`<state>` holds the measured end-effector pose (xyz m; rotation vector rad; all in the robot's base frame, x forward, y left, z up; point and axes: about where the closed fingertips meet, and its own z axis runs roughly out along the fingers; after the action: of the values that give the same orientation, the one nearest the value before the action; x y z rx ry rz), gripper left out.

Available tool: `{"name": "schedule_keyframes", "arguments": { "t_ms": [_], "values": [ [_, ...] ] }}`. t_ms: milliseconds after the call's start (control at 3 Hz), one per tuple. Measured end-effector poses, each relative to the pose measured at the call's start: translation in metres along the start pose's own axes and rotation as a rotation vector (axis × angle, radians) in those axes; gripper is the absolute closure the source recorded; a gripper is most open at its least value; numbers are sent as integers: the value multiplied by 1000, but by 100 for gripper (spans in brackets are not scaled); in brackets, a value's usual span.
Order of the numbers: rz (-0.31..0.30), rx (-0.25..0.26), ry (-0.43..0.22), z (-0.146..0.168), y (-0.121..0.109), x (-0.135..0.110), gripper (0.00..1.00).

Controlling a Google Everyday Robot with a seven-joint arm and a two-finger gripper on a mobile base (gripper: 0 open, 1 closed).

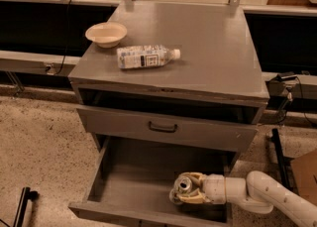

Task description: Pick 7up can from middle drawer and place on counter

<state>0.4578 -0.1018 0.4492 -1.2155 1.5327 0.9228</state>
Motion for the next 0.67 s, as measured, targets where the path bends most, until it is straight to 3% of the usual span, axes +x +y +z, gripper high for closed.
{"name": "schedule_keyframes", "arguments": {
  "t_ms": [333,667],
  "values": [
    [-69,-31,-108,-34,27,-58,100],
    [-135,-24,-74,-88,56,-116,100]
  ]
}}
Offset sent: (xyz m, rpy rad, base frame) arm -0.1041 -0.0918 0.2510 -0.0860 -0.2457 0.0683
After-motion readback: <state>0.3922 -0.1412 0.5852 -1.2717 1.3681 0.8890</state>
